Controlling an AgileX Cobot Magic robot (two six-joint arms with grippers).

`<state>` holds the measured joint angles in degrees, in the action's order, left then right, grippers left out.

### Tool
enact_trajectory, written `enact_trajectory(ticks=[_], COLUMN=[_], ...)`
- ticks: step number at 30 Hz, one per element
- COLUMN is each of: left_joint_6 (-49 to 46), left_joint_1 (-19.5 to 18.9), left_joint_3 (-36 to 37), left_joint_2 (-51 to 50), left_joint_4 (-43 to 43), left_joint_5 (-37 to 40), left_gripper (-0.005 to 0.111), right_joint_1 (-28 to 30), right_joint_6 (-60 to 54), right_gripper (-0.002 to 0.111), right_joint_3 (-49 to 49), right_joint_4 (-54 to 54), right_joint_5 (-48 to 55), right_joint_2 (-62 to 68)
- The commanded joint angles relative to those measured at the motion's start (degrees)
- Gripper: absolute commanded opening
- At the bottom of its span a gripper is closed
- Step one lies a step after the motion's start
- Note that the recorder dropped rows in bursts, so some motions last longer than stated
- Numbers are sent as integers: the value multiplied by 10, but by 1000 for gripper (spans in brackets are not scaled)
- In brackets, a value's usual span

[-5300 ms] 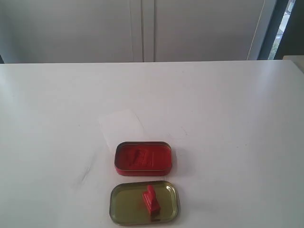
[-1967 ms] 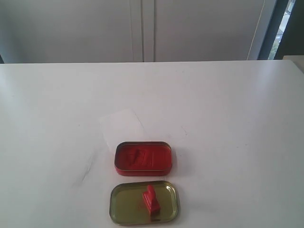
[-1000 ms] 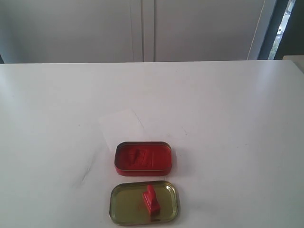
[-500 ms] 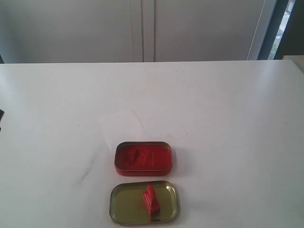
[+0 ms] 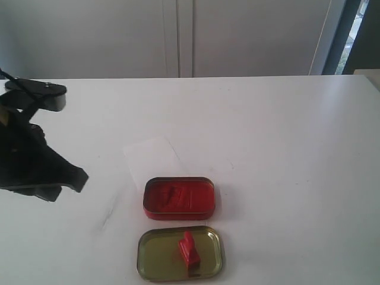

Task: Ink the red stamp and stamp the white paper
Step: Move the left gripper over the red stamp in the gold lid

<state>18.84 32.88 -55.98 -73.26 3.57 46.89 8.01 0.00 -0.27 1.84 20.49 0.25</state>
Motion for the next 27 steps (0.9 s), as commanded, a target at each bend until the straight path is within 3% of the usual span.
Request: enact_trajectory(ticks=[1,14,22,27], left_joint_6=[18,19,19,25], left_joint_1=[42,46,48,79], left_joint_3=[-21,-22,-32,-59], left_joint_2=[-34,-41,-54,-96], left_joint_4=[26,-7,-97,-95], left_joint_5=[-8,-94,-59,-12], left_gripper=[0,0,0,0], right_joint_1=[-2,-2,-2,-2], right_joint_6=[0,0,0,0], right_gripper=[0,0,0,0], right_joint_3=[3,3,3,3], right_joint_4=[1,1,1,1], right_joint_5=[-8,-8,-8,-8], right_joint_2=[-3,-3,-3,-3])
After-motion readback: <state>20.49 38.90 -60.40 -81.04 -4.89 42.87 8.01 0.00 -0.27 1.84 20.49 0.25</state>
